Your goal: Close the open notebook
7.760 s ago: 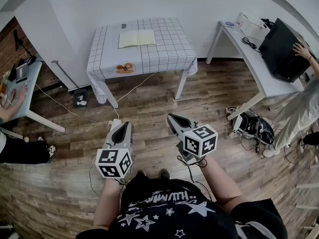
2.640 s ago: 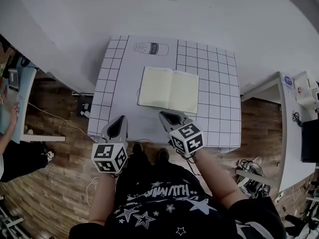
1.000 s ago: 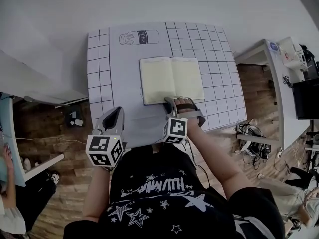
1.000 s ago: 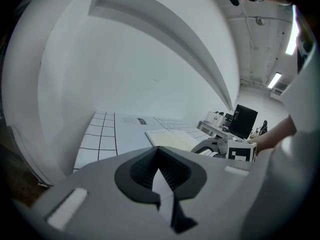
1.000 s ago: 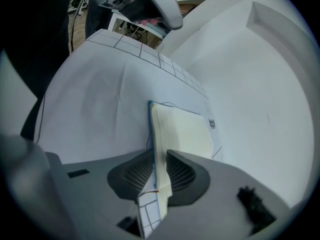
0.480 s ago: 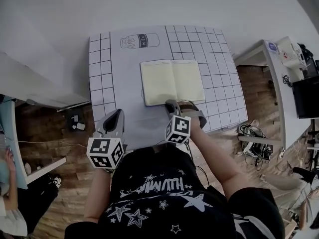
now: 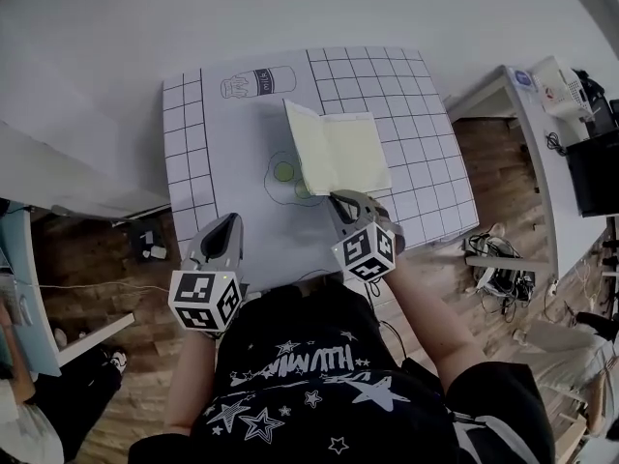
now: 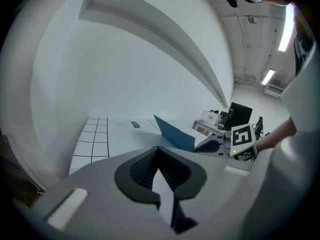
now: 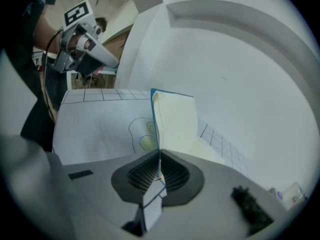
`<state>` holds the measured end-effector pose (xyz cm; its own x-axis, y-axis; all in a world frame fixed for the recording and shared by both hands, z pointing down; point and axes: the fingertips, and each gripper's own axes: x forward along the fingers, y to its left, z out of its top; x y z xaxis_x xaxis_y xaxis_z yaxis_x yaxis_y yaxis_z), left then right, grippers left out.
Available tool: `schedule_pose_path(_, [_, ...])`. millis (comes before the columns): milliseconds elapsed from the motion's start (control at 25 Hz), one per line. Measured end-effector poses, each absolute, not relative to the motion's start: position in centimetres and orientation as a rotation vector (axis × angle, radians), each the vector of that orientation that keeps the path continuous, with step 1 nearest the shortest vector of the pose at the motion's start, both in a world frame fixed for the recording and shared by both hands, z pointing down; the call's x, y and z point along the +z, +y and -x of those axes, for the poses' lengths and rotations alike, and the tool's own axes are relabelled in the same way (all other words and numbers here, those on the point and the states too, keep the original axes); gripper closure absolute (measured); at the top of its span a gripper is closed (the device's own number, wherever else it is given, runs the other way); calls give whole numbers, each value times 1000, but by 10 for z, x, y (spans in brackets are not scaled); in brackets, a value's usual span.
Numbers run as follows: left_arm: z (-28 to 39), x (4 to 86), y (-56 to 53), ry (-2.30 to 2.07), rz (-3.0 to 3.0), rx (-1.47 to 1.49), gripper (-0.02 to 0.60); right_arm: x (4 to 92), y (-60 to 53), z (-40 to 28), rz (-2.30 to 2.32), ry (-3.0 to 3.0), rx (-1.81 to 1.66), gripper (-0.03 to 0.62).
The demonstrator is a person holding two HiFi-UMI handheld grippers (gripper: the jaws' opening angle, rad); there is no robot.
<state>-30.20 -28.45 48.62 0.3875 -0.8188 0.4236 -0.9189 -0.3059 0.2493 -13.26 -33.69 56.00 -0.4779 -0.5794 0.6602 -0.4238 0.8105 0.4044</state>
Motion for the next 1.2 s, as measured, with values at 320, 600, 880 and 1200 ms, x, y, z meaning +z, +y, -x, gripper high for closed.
schedule_pose_path(320, [268, 487, -289, -1435, -2235, 340, 572, 552, -351, 92, -1059, -2277, 148, 569])
schedule_pose_path(600, [223, 489, -301, -1374, -2270, 356, 572, 575, -363, 53, -1216, -2235, 533, 549])
schedule_pose_path(880, [178, 485, -317, -1338, -2310, 364, 572, 605, -366, 31, -1205, -2101, 620, 566])
schedule_pose_path(1200, [158, 487, -324, -1396, -2263, 359, 572, 555, -365, -5, -1267, -2182, 396, 566])
